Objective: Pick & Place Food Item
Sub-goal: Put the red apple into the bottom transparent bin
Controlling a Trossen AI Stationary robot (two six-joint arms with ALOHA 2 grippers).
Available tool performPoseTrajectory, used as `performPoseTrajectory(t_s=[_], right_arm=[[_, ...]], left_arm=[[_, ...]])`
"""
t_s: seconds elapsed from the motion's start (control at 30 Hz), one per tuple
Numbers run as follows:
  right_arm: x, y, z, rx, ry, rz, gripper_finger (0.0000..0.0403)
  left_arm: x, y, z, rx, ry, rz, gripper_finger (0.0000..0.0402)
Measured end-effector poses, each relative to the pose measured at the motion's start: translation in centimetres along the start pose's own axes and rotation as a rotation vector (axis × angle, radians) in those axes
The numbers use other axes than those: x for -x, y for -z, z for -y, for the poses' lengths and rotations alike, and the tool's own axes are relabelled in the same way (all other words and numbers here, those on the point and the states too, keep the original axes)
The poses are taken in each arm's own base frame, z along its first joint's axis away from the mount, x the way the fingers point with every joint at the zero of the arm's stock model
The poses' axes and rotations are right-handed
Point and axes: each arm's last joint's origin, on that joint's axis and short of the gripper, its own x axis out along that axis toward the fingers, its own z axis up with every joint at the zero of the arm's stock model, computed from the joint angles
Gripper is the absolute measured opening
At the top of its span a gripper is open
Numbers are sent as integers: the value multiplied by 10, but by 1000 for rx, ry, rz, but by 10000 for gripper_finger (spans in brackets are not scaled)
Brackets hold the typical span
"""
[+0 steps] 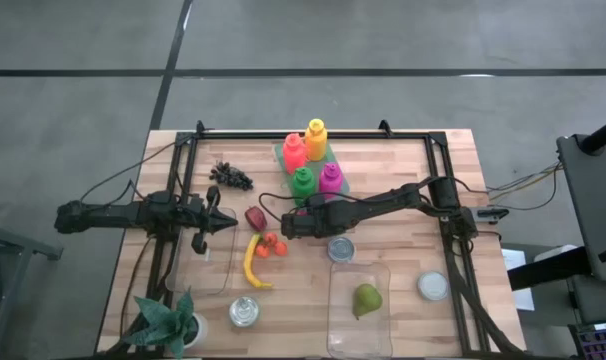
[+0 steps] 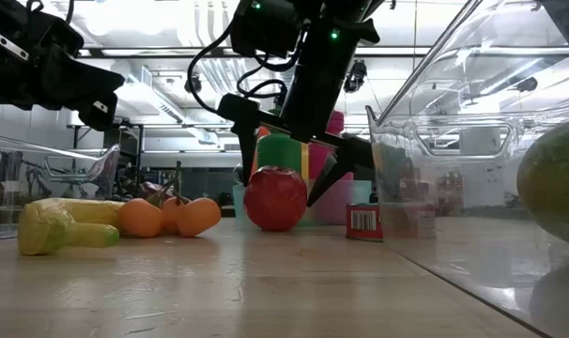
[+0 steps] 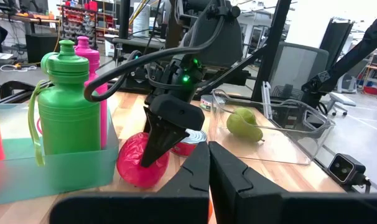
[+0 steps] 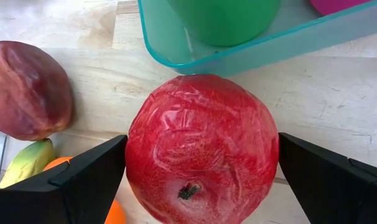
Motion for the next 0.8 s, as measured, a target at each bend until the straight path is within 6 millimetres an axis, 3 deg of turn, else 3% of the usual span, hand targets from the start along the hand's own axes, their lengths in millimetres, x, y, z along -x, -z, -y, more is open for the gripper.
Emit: performPoseTrajectory(t_s=[0.8], right_arm=[[0, 0, 1, -57, 7, 1, 400]], left_arm=[[0, 0, 0, 0, 0, 0, 1]])
